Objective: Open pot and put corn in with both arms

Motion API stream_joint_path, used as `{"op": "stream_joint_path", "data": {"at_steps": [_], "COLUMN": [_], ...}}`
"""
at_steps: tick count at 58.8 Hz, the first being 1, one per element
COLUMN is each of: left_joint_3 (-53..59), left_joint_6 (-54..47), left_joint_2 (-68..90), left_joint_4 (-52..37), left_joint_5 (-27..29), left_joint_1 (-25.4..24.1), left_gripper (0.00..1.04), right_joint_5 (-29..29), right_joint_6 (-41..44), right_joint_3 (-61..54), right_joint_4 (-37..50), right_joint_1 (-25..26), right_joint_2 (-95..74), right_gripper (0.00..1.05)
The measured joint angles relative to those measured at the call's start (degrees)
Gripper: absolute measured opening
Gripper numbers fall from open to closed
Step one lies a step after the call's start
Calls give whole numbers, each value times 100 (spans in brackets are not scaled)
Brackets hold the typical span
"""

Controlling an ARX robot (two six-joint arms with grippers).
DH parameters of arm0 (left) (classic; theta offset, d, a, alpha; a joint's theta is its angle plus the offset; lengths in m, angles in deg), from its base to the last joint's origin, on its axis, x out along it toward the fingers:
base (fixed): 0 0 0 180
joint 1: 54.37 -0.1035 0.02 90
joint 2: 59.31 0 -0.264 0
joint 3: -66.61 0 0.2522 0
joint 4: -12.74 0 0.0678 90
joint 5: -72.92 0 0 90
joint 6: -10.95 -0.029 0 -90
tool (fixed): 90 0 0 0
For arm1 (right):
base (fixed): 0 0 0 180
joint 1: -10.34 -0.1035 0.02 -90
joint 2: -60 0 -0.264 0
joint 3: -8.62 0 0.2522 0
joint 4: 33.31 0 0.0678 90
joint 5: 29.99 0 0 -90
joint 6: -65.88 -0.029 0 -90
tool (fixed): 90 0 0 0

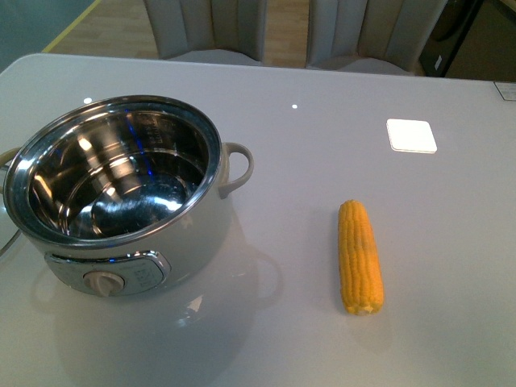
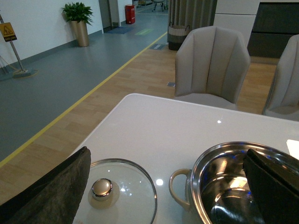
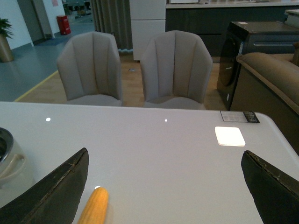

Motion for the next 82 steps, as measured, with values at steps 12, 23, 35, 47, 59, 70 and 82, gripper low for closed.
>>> {"op": "stream_joint_path", "data": {"at_steps": [12,23,35,47,59,70,82], "left_joint_3": [181,330,330,330,452,426,426], "left_joint_6": [59,262,455,501,339,197,177], "left_joint_2": [-999,-1495,-1469,-1467,-1375,-2076,-2522], "left_joint_4": [1069,1950,2055,2055,1069,1320,1759], "left_joint_5": [105,181,184,186,-588,-299,-262], "left_joint_1": [260,326,323,326,184,756,769], "left_gripper": [98,98,98,98,86,54,16], "right_joint_5": [0,0,2,0,-7,-11,-11], "right_joint_6": [-2,0,0,0,0,0,0], "right_joint_3": [0,0,0,0,0,0,0], "right_joint_4": [0,0,0,0,0,-4,-4], "right_joint_1": [0,0,0,0,0,-2,0], "right_joint_2": [0,0,0,0,0,0,0], "right_gripper": [96,96,96,96,96,96,96]}}
